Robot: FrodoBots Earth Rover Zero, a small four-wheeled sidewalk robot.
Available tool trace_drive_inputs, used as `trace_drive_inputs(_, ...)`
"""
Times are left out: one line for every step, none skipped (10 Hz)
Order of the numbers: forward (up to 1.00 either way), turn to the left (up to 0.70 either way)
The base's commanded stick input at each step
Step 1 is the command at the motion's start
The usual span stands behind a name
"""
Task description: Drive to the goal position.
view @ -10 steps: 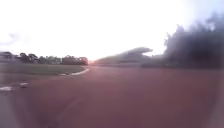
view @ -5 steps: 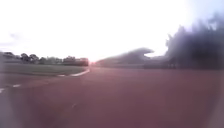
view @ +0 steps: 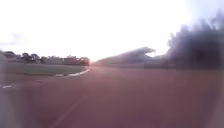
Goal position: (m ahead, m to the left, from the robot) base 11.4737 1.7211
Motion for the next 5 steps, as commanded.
trace_drive_inputs(0.70,0.00)
trace_drive_inputs(0.70,0.00)
trace_drive_inputs(0.70,0.00)
trace_drive_inputs(0.70,0.00)
trace_drive_inputs(0.70,0.00)
